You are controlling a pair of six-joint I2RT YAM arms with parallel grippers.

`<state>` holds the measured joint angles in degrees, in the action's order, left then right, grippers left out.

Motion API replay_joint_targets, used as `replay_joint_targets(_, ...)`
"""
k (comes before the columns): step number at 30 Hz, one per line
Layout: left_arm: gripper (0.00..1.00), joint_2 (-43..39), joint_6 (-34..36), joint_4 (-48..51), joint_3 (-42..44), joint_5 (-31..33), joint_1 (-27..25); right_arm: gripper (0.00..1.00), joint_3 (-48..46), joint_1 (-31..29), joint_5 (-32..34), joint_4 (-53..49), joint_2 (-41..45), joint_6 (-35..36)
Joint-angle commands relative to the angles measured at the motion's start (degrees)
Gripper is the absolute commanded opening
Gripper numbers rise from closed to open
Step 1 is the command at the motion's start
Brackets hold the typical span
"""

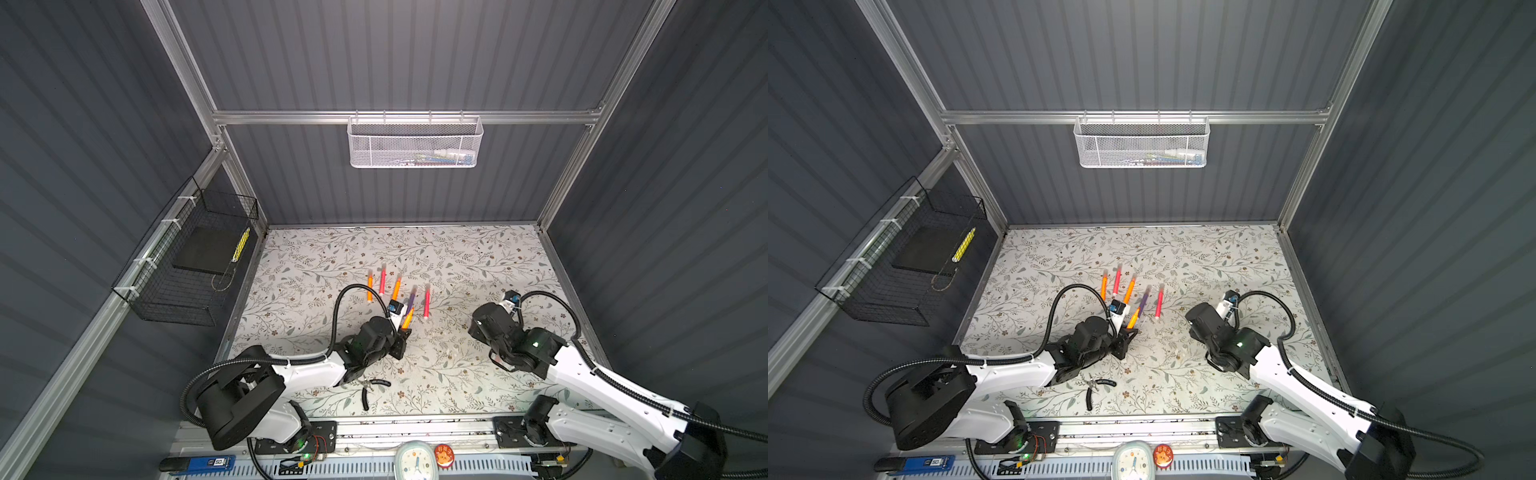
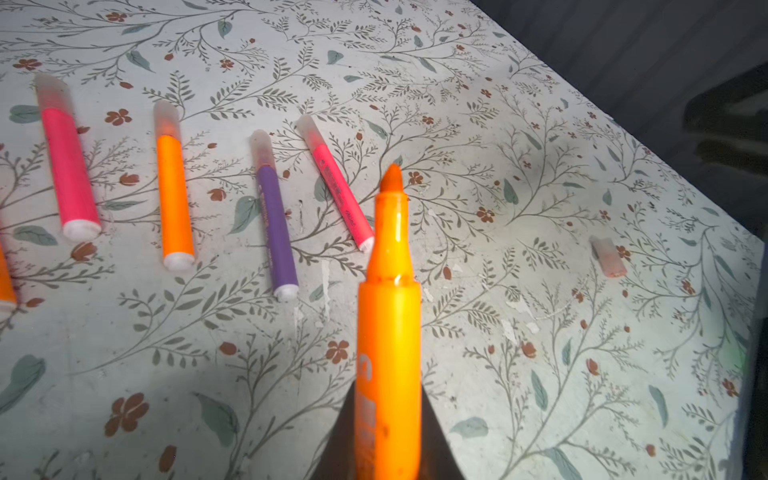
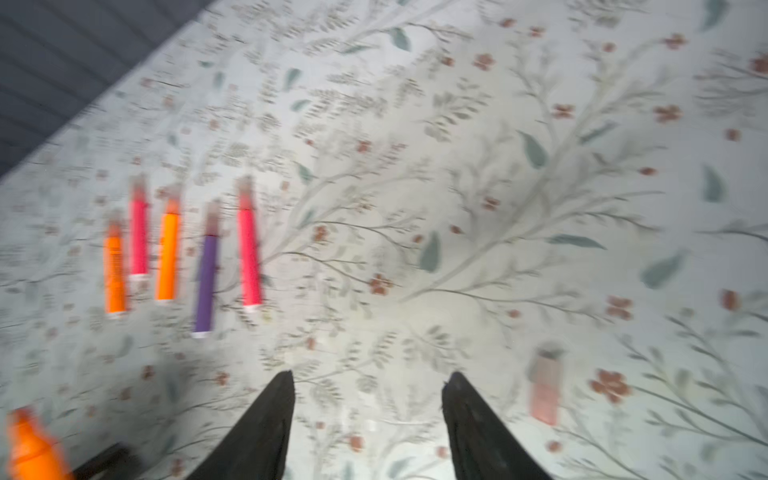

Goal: Insert the pens into the pen caps
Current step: 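Grasp the translucent cap on the table with the right gripper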

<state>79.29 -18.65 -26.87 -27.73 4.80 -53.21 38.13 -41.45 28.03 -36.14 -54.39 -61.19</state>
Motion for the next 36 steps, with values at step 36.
replay_joint_targets(36, 0.0, -11.26, 1.06, -1.11, 4.68, -1.77, -1.25, 0.53, -12.64, 14.47, -13.37, 5.33, -8.87, 5.36)
